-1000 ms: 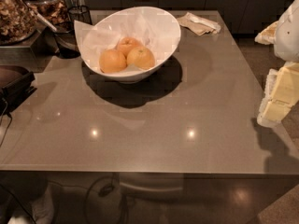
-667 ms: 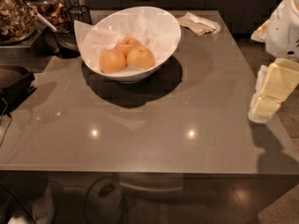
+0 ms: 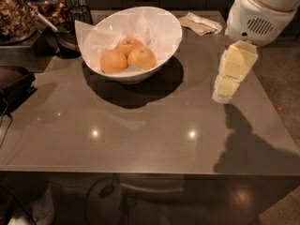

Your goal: Pick orange from white bowl

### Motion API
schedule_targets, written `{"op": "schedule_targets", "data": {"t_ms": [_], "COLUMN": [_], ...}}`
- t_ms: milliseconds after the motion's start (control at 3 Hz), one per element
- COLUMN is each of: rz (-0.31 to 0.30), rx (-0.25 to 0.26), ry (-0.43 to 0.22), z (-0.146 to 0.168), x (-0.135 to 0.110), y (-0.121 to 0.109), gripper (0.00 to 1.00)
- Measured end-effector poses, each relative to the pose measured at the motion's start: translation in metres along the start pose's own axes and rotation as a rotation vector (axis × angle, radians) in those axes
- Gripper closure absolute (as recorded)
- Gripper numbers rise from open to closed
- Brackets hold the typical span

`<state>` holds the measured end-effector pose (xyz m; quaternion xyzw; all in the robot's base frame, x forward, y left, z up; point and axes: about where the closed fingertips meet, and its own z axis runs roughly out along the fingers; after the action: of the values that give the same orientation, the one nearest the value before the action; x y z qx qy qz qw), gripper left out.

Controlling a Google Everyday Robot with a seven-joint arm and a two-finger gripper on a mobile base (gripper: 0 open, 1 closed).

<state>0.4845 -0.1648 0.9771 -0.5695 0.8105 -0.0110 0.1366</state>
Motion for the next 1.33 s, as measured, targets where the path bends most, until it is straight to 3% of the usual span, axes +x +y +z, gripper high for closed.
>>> {"op": "schedule_targets", "data": {"t_ms": [667, 1000, 1333], "rz": [0.019, 0.116, 0.198], "rx": [-0.008, -0.056, -0.093], "ry": [-0.031, -0.074, -0.071], "z": [0.008, 0.025, 0.043], "x": [-0.015, -0.044, -0.074], "y": [-0.010, -0.036, -0.062], "gripper": [0.00, 0.00, 0.00]}}
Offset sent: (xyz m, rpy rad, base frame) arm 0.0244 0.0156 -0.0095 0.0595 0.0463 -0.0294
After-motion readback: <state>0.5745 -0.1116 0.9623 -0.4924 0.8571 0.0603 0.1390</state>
